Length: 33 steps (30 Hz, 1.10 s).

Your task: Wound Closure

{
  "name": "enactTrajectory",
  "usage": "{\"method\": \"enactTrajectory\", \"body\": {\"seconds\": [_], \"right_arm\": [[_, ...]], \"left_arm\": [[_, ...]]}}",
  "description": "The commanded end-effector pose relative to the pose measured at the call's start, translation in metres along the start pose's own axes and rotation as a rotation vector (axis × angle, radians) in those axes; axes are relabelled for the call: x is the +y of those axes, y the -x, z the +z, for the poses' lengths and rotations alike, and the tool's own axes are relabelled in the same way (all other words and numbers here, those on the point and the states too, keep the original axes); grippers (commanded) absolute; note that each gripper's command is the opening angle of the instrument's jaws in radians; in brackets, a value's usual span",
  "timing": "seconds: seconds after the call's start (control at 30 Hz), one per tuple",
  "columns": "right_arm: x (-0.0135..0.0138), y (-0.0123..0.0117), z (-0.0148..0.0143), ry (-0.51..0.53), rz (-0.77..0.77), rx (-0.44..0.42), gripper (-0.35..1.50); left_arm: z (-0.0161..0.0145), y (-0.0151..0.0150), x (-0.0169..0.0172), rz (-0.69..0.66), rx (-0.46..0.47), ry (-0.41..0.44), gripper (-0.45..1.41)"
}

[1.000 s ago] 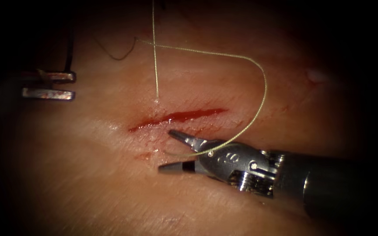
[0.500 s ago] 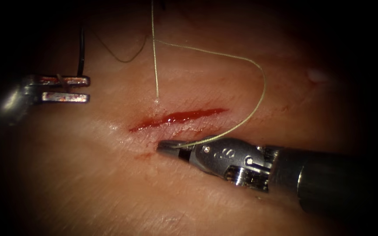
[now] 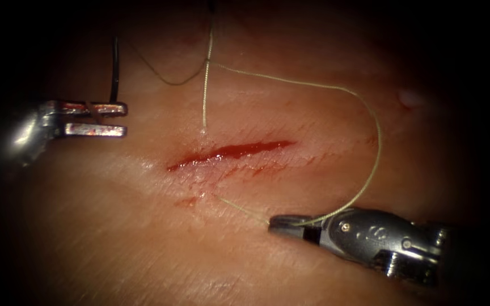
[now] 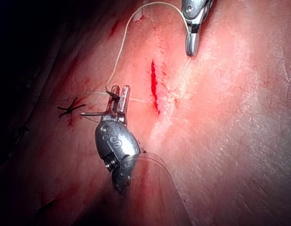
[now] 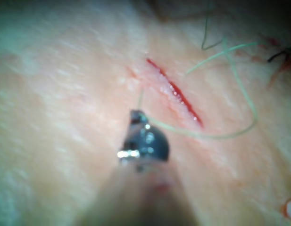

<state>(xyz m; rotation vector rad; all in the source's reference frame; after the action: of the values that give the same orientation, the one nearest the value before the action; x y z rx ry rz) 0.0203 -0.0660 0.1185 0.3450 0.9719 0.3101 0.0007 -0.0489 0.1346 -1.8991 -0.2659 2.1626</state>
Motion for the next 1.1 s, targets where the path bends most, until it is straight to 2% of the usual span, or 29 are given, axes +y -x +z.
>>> {"method": "enactTrajectory", "body": {"seconds": [0.03, 0.1, 0.17, 0.23, 0.33, 0.63, 0.77, 0.97, 1.1], "right_arm": [[-0.0013, 0.0017, -0.0022, 0.003, 0.006, -0.01, -0.35], [-0.0017, 0.0022, -0.003, 0.009, 0.014, -0.009, -0.35], [-0.003, 0.0036, -0.0055, 0.042, 0.022, -0.014, -0.35], [-0.0034, 0.0041, -0.0062, 0.044, 0.027, -0.017, -0.35], [-0.0051, 0.0056, -0.0093, 0.055, 0.042, -0.019, -0.35], [-0.0068, 0.0072, -0.0126, 0.062, 0.059, -0.02, -0.35], [-0.0079, 0.008, -0.0144, 0.056, 0.067, -0.048, -0.35], [-0.0087, 0.0088, -0.0162, 0.059, 0.072, -0.053, -0.35], [-0.0079, 0.0085, -0.0163, 0.09, 0.083, -0.054, -0.35]], "left_arm": [[0.0006, 0.0004, -0.0003, 0.001, 0.002, 0.006, -0.45], [0.0007, 0.0003, -0.0002, 0.001, 0.002, 0.005, -0.45], [0.0008, -0.0002, -0.0001, -0.003, 0.003, 0.009, -0.45], [0.0008, -0.0004, 0.0, -0.004, 0.003, 0.009, -0.45], [0.001, -0.0013, 0.0003, -0.011, 0.007, 0.015, -0.45], [0.0025, -0.0039, 0.0013, -0.011, 0.02, 0.04, -0.45], [0.0037, -0.0054, 0.0018, -0.003, 0.038, 0.058, -0.45], [0.0046, -0.0056, 0.0019, 0.003, 0.055, 0.069, -0.45], [0.0047, -0.0053, 0.0017, 0.011, 0.056, 0.072, -0.45]]}}
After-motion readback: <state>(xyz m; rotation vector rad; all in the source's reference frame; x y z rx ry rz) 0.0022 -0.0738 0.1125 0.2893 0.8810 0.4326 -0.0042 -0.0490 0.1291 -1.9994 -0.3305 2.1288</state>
